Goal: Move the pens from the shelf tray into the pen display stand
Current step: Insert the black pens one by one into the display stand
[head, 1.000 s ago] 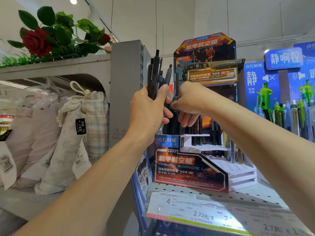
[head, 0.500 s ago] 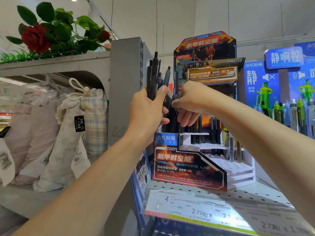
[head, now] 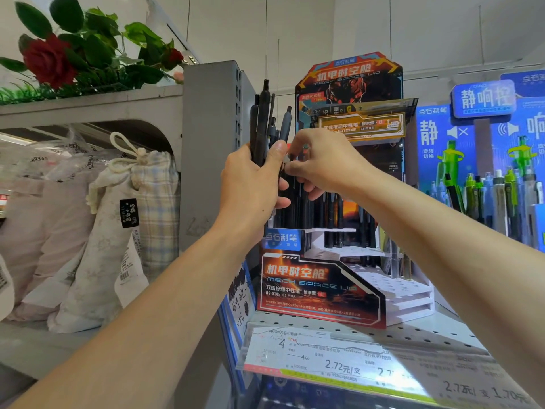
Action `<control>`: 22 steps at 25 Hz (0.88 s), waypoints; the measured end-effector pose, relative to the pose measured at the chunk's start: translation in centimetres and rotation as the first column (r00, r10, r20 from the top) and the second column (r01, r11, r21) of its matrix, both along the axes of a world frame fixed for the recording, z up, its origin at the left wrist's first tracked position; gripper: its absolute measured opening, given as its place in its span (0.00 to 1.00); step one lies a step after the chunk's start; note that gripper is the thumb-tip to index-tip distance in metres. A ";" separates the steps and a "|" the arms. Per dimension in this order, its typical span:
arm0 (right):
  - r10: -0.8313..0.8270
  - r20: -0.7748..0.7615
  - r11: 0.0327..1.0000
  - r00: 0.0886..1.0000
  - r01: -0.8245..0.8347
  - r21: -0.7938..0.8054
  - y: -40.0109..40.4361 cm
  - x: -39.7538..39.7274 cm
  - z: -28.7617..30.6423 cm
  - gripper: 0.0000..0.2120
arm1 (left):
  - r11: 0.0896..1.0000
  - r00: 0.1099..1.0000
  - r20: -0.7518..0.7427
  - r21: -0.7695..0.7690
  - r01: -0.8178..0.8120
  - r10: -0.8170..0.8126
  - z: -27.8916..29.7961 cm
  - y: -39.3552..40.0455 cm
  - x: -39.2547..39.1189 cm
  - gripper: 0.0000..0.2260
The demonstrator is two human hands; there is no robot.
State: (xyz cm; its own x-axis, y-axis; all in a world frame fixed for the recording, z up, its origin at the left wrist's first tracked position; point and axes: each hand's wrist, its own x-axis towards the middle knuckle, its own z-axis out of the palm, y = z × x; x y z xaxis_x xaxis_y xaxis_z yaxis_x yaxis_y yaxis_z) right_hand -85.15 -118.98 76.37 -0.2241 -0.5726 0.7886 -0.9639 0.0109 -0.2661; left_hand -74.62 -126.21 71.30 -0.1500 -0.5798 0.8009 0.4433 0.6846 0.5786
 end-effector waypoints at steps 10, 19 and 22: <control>-0.100 -0.263 0.994 0.960 0.087 -0.061 0.5 -0.5 -0.1 0.08 | 1.000 1.000 0.007 0.007 -0.003 0.003 -0.5 -0.3 -0.1 0.12; 0.098 0.163 0.995 0.982 -0.095 -0.027 -0.3 -0.5 0.7 0.10 | 1.000 1.000 0.016 0.008 -0.007 0.007 -0.4 -0.5 -0.3 0.12; 0.067 0.155 0.998 0.986 -0.068 -0.003 -0.1 -0.7 0.7 0.10 | 1.000 1.000 0.016 0.002 -0.006 0.006 -0.2 -0.5 -0.2 0.12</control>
